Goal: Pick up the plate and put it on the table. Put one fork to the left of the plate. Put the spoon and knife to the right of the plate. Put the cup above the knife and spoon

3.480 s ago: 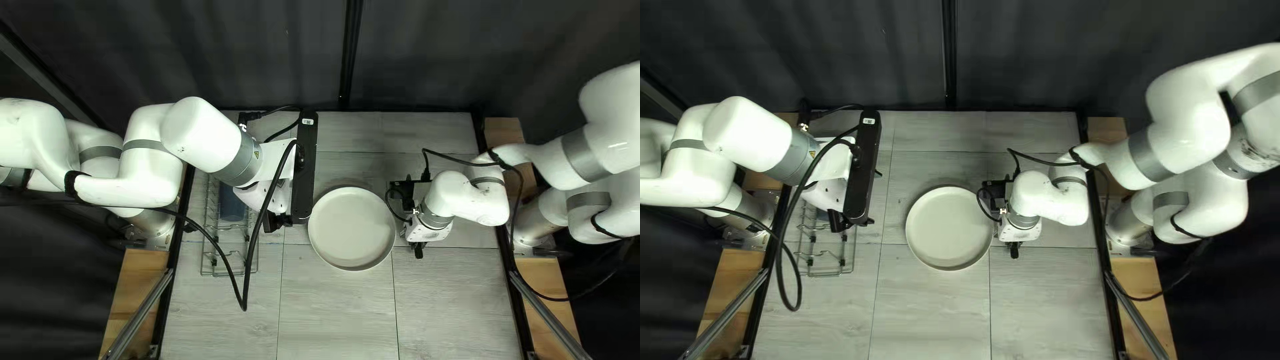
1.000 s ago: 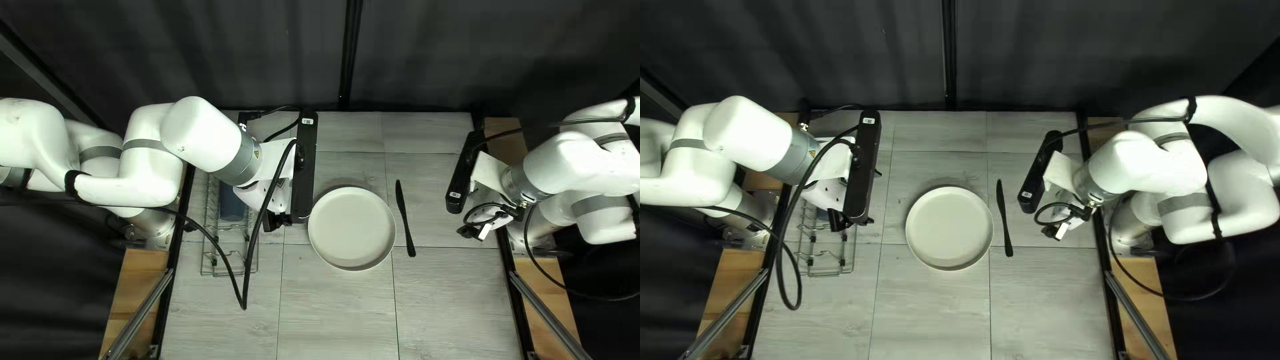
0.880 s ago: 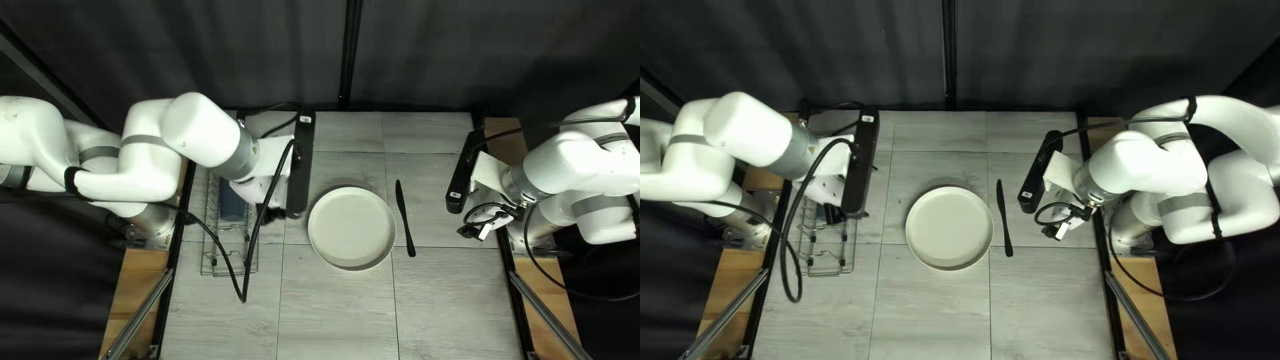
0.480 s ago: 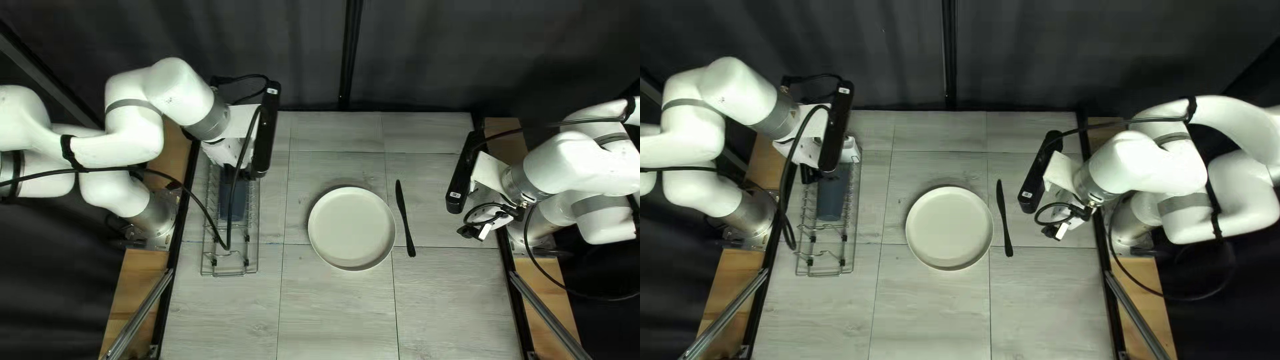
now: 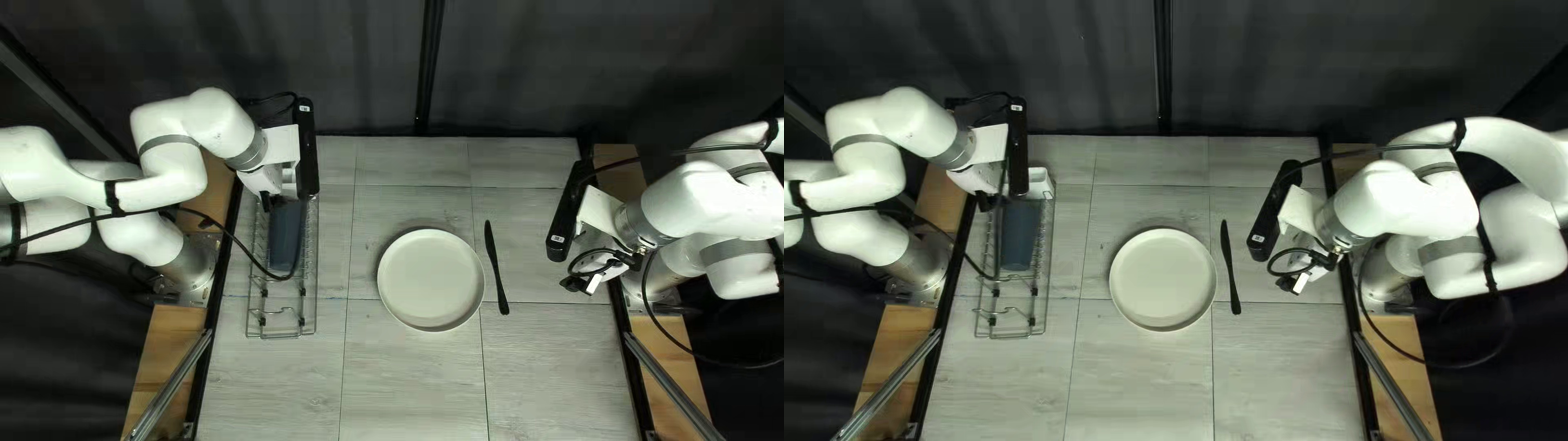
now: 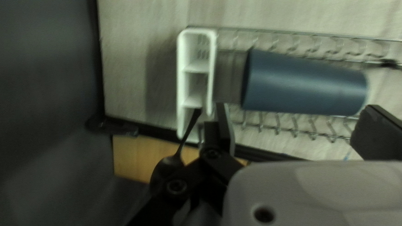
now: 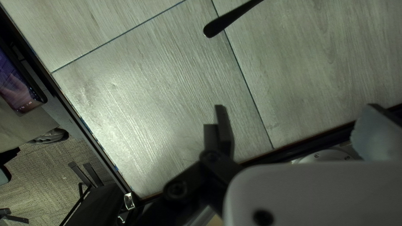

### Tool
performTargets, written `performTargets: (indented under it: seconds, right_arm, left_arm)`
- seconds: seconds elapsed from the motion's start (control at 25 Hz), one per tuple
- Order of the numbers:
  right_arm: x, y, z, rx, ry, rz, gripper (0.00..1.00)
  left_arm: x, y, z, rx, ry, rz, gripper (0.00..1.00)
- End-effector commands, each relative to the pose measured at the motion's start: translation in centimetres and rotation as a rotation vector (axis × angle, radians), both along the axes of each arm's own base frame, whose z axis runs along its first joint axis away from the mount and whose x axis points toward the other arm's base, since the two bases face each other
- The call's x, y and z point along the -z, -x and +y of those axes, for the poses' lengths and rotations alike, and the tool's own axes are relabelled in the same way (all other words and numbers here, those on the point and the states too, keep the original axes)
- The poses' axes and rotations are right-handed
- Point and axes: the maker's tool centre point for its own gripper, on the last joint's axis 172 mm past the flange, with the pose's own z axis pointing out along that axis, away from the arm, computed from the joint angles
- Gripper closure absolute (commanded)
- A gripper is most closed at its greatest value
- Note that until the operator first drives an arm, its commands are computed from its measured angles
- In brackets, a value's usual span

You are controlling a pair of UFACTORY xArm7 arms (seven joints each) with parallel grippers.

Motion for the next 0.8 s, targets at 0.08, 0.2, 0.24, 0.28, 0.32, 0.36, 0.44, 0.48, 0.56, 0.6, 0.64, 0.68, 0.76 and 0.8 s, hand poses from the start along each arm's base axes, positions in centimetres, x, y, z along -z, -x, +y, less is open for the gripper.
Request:
performTargets:
  seconds: [0.08, 0.2, 0.24, 0.28, 0.32, 0.36, 0.44, 0.48, 0.56, 0.6, 0.64, 0.68, 0.76, 0.8]
  right_arm:
    - [0.0, 0.0, 0.0, 0.0, 0.0, 0.0, 0.0]
    - [0.0, 0.0, 0.0, 0.0, 0.0, 0.0, 0.0]
    - [0.0, 0.0, 0.0, 0.0, 0.0, 0.0, 0.0]
    - [0.0, 0.0, 0.0, 0.0, 0.0, 0.0, 0.0]
    - [0.0, 0.0, 0.0, 0.0, 0.0, 0.0, 0.0]
    - [0.0, 0.0, 0.0, 0.0, 0.0, 0.0, 0.0]
    - [0.0, 0.0, 0.0, 0.0, 0.0, 0.0, 0.0]
    - [0.0, 0.0, 0.0, 0.0, 0.0, 0.0, 0.0]
    - [0.0, 0.0, 0.0, 0.0, 0.0, 0.0, 0.0]
    - [0.0, 0.0, 0.0, 0.0, 0.0, 0.0, 0.0]
    - [0.0, 0.0, 0.0, 0.0, 0.0, 0.0, 0.0]
    - [0.0, 0.0, 0.0, 0.0, 0.0, 0.0, 0.0]
    - [0.0, 0.0, 0.0, 0.0, 0.0, 0.0, 0.0]
    - [0.0, 0.0, 0.0, 0.0, 0.0, 0.0, 0.0]
  left_arm:
    - [1.7, 3.1, 0.8, -0.061, 0.022, 0.107, 0.0]
    - [2.9, 3.8, 1.2, -0.081, 0.032, 0.153, 0.0]
    - [3.1, 3.9, 1.3, -0.082, 0.035, 0.16, 0.0]
    - [3.6, 4.0, 1.4, -0.081, 0.043, 0.171, 0.0]
    - [4.0, 4.1, 1.6, -0.078, 0.049, 0.181, 0.0]
    - [4.2, 4.1, 1.7, -0.076, 0.053, 0.188, 0.0]
    - [5.0, 4.2, 1.9, -0.059, 0.069, 0.207, 0.0]
    - [5.5, 4.4, 2.0, -0.054, 0.078, 0.217, 0.0]
    - [6.0, 4.8, 2.4, -0.054, 0.084, 0.225, 0.0]
    - [6.2, 5.1, 2.7, -0.056, 0.087, 0.23, 0.0]
    - [6.3, 5.3, 2.9, -0.057, 0.089, 0.231, 0.0]
    - [6.5, 5.6, 3.2, -0.06, 0.092, 0.232, 0.0]
    - [7.0, 6.1, 3.7, -0.075, 0.092, 0.242, 0.0]
    - [7.5, 6.3, 3.9, -0.087, 0.094, 0.252, 0.0]
